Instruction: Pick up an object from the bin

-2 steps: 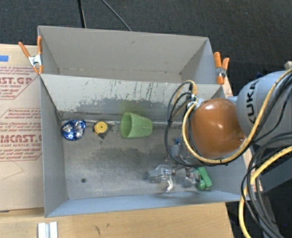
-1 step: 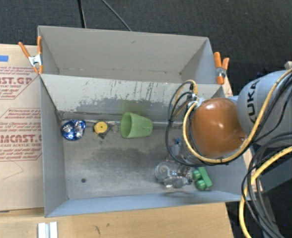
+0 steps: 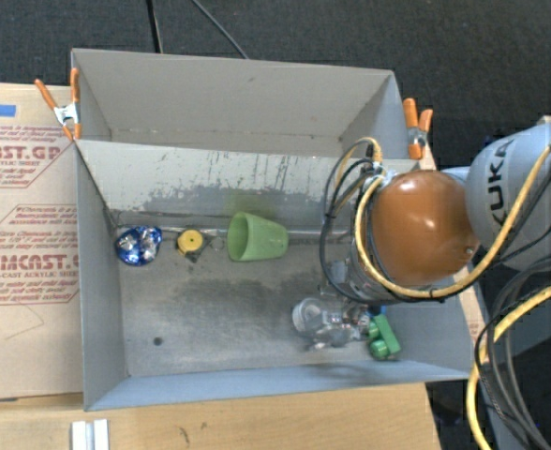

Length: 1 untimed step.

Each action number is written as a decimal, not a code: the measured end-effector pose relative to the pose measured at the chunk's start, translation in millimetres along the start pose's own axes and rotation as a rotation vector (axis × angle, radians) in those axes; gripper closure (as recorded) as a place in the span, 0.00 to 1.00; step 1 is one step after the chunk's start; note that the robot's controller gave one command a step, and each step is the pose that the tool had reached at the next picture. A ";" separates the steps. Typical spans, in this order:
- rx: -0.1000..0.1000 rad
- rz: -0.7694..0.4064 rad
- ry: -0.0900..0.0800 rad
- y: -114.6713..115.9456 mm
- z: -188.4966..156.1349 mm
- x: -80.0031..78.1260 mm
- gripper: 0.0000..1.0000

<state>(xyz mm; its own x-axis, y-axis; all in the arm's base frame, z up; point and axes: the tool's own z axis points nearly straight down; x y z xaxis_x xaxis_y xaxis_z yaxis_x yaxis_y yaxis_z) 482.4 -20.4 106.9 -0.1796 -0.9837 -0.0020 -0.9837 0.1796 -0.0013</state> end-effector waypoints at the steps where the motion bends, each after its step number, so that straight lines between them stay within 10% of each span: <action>1: 0.000 0.001 0.000 -0.1 -31.0 -1.4 1.00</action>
Offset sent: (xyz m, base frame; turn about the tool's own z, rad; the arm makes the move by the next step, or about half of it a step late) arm 0.0000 -0.0001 0.0301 0.0000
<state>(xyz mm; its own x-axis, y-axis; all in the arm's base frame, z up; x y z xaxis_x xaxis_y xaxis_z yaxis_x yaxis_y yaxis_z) 482.7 -19.2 137.9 -0.1808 -0.9835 -0.0021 -0.9835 0.1808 -0.0015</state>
